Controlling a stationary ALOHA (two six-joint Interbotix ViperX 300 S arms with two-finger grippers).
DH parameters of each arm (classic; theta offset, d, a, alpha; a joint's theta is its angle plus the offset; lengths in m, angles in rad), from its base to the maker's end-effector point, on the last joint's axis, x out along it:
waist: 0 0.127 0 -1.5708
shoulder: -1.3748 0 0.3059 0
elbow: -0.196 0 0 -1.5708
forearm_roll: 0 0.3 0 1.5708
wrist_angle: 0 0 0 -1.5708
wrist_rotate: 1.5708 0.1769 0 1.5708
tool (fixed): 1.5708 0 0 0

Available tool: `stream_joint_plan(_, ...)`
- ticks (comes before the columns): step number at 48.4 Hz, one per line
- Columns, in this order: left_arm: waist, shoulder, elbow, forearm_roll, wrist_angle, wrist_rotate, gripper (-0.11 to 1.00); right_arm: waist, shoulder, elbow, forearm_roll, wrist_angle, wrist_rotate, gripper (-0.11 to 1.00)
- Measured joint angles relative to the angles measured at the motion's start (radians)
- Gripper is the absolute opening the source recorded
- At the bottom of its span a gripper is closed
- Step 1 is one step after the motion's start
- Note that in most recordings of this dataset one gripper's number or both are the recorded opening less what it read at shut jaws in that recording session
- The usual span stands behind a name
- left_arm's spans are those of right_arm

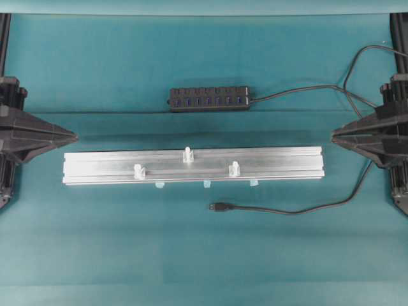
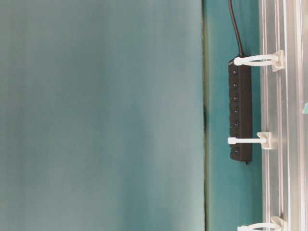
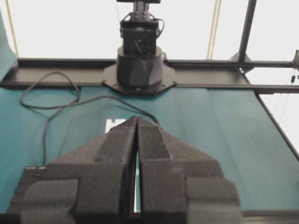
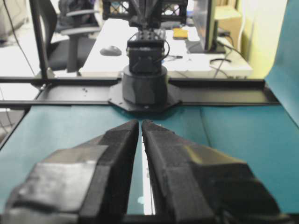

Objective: Pass the USB cable through three rings with both arms.
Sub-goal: 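Move the right gripper toward the black USB cable plug near the rail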

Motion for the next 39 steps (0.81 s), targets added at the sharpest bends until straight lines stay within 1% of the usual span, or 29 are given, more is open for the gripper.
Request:
stream_joint_plan(1, 0.000, 0.000, -0.002, 0.000, 0.000, -0.002, 0.02, 0.000, 0.002, 0.000, 0.000, 0.000, 0.002, 0.00)
stream_joint_plan(3, -0.002, 0.009, -0.021, 0.002, 0.028, -0.029, 0.02, 0.000, 0.005, -0.003, 0.006, 0.005, 0.000, -0.03)
stream_joint_plan(7, -0.003, 0.040, -0.081, 0.003, 0.104, -0.071, 0.02, -0.002, 0.026, -0.025, 0.041, 0.061, 0.021, -0.09)
stream_joint_plan(9, -0.006, 0.051, -0.107, 0.003, 0.149, -0.086, 0.02, -0.002, 0.048, -0.048, 0.060, 0.121, 0.044, -0.10)
stream_joint_plan(13, -0.015, 0.069, -0.153, 0.006, 0.250, -0.106, 0.02, -0.003, 0.094, -0.101, 0.071, 0.230, 0.078, -0.11)
stream_joint_plan(21, -0.026, 0.092, -0.216, 0.009, 0.443, -0.106, 0.02, -0.003, 0.201, -0.189, 0.072, 0.410, 0.103, -0.11)
stream_joint_plan(26, -0.026, 0.107, -0.238, 0.009, 0.528, -0.104, 0.02, 0.002, 0.276, -0.238, 0.074, 0.479, 0.103, -0.11)
stream_joint_plan(31, -0.026, 0.132, -0.250, 0.012, 0.580, -0.094, 0.02, 0.011, 0.364, -0.296, 0.074, 0.561, 0.104, -0.11)
stream_joint_plan(39, -0.028, 0.176, -0.262, 0.014, 0.594, -0.080, 0.02, 0.021, 0.488, -0.377, 0.074, 0.675, 0.104, -0.11)
